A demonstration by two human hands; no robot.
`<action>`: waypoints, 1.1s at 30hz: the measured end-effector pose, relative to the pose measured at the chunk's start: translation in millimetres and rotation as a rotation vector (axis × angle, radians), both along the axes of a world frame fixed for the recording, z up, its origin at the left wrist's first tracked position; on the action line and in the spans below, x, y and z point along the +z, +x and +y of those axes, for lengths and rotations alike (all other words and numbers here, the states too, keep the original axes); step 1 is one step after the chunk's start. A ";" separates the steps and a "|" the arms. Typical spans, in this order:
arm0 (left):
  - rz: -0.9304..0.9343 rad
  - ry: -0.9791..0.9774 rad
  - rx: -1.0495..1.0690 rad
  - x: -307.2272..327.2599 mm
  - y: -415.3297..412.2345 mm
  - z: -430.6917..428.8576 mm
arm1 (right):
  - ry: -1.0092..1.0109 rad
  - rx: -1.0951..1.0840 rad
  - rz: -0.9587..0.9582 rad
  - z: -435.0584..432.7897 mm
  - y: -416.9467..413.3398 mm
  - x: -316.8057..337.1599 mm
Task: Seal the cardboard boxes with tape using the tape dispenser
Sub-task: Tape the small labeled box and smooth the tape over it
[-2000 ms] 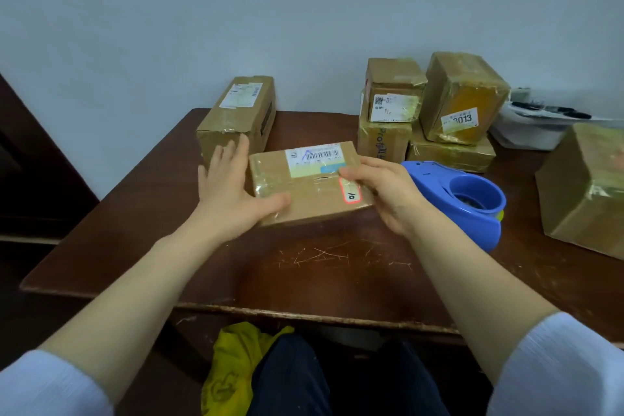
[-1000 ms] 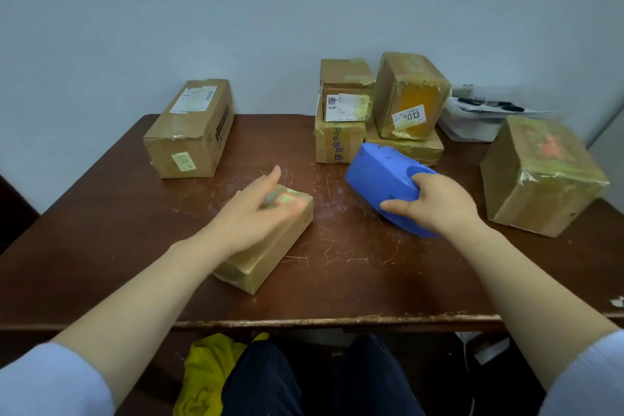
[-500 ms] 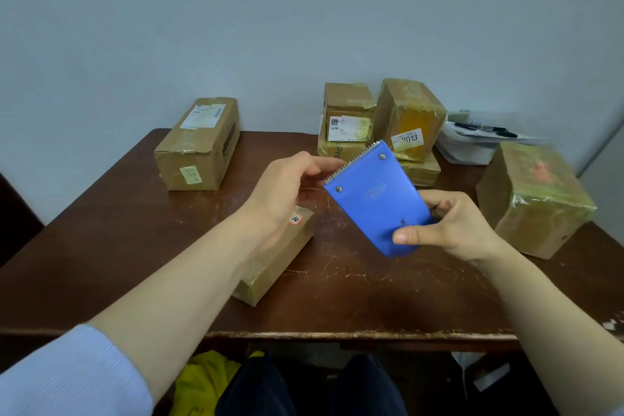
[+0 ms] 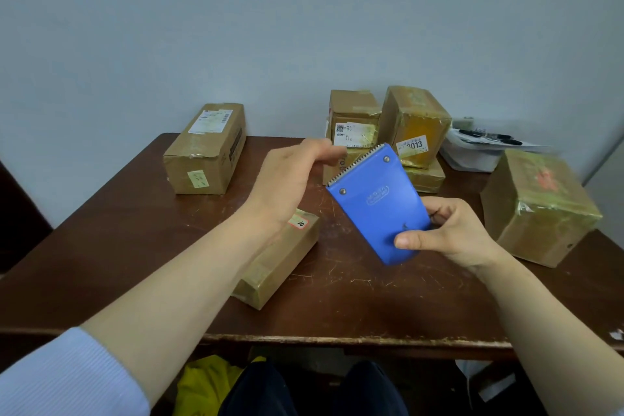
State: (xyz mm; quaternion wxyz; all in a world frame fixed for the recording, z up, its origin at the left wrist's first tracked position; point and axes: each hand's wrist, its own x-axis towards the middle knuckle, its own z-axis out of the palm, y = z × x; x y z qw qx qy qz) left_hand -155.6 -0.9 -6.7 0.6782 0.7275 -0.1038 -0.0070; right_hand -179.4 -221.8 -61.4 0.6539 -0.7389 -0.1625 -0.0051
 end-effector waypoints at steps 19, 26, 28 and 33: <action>-0.111 0.027 -0.043 5.4 -7.7 8.8 | -0.056 -0.030 -0.043 8.2 -3.0 5.9; -0.025 -0.046 0.083 -3.1 12.3 15.7 | -0.100 -0.077 0.012 14.4 -3.5 11.4; -0.043 0.027 0.134 -8.1 22.2 20.1 | -0.185 -0.105 0.047 18.5 -1.6 17.1; -0.089 0.172 0.177 -21.4 45.7 30.6 | -0.315 -0.154 0.111 32.7 5.6 34.7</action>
